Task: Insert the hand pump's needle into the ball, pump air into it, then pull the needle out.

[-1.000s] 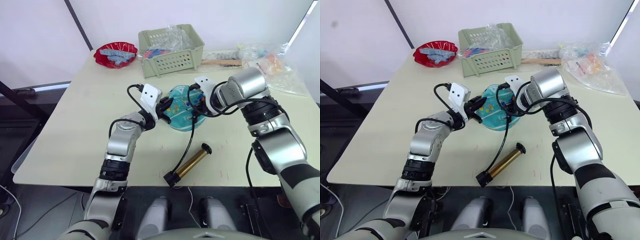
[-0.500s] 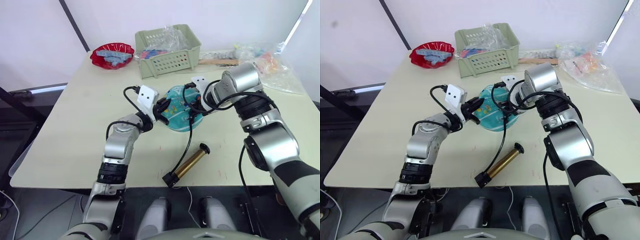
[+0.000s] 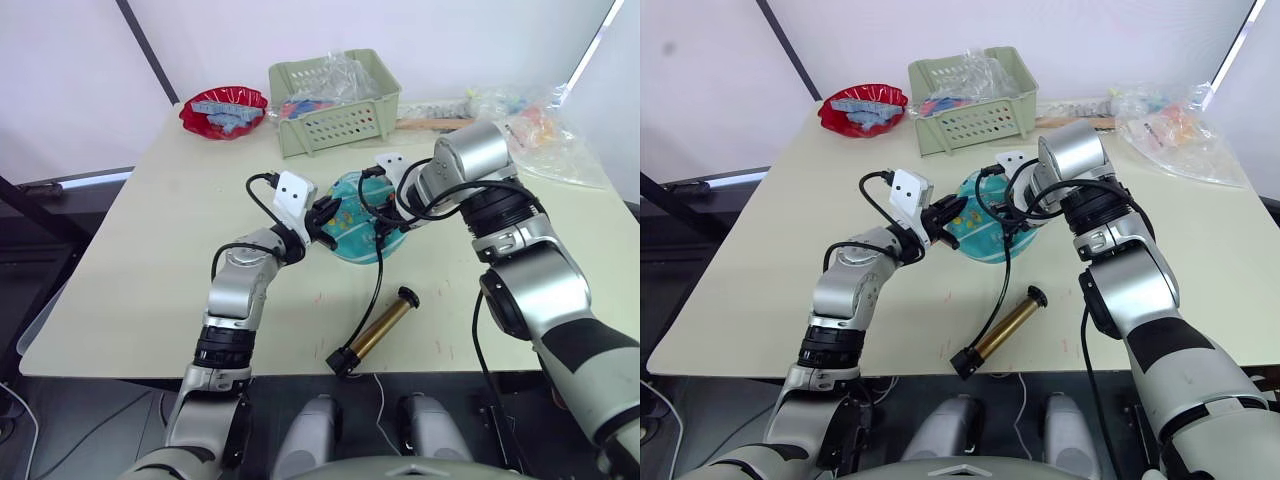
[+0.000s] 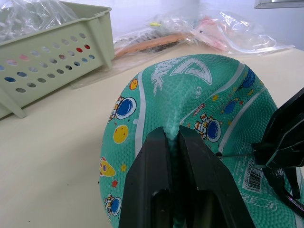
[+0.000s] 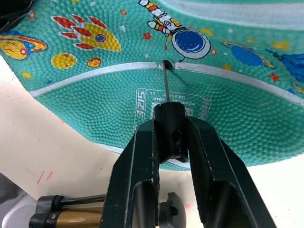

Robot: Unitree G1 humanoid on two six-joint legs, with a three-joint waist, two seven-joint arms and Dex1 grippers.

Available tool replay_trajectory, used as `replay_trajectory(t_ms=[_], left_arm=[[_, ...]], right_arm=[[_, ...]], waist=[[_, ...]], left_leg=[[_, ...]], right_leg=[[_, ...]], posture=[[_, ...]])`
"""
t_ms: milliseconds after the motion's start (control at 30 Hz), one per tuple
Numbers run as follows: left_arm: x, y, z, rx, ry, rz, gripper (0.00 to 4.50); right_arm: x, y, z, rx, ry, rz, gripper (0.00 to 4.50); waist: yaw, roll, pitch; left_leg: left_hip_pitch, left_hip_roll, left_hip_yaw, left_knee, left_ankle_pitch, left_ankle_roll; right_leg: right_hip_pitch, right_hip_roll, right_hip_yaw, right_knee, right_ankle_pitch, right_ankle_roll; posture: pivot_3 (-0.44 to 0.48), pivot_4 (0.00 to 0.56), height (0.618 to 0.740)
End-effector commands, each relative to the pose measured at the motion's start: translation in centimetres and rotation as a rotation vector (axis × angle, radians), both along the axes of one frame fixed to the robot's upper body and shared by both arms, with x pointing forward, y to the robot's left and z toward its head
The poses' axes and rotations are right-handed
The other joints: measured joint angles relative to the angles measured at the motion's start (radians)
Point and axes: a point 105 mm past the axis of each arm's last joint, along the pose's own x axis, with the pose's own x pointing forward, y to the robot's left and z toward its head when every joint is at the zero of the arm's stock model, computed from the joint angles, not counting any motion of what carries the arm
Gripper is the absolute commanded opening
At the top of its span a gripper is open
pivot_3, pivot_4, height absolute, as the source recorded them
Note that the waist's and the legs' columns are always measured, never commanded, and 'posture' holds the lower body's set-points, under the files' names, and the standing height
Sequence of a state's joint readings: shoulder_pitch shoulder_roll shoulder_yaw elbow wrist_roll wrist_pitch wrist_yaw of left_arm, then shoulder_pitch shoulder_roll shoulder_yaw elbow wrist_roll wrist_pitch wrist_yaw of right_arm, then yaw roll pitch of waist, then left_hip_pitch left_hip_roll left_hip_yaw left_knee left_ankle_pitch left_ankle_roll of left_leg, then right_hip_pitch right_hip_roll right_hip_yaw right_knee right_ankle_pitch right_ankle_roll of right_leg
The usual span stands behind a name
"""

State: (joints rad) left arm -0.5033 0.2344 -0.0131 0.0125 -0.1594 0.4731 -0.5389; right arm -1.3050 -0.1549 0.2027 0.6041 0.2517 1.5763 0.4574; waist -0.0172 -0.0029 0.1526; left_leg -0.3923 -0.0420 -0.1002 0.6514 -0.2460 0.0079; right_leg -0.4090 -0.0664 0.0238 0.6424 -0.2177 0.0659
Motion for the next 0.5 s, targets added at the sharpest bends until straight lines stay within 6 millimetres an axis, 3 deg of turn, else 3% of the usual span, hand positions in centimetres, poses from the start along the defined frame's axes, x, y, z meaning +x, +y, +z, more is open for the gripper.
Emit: replay_trajectory(t_ms=[33, 500], left_arm=[[-1.4, -3.0, -3.7, 0.019, 0.142, -0.127, 0.04], [-0.8, -2.3, -3.9, 0.035, 0.139, -0.095, 0.04]], right_arm=[[-0.3, 1.0, 0.5, 0.047, 0.01, 0.018, 0.33], [-0.3, -1.3, -0.2, 0.014, 0.031, -0.027, 0.33]], waist=[[0.001, 0.0, 0.0], [0.006, 0.0, 0.0]], left_leg=[[0.0, 0.0, 0.0, 0.0, 0.0, 0.0], [-0.001, 0.0, 0.0, 0.0, 0.0, 0.0]], right_leg=[[0.0, 0.0, 0.0, 0.0, 0.0, 0.0], [0.0, 0.0, 0.0, -0.001, 0.0, 0.0]], posture=[[0.0, 0.15, 0.74], [0.0, 0.15, 0.74]])
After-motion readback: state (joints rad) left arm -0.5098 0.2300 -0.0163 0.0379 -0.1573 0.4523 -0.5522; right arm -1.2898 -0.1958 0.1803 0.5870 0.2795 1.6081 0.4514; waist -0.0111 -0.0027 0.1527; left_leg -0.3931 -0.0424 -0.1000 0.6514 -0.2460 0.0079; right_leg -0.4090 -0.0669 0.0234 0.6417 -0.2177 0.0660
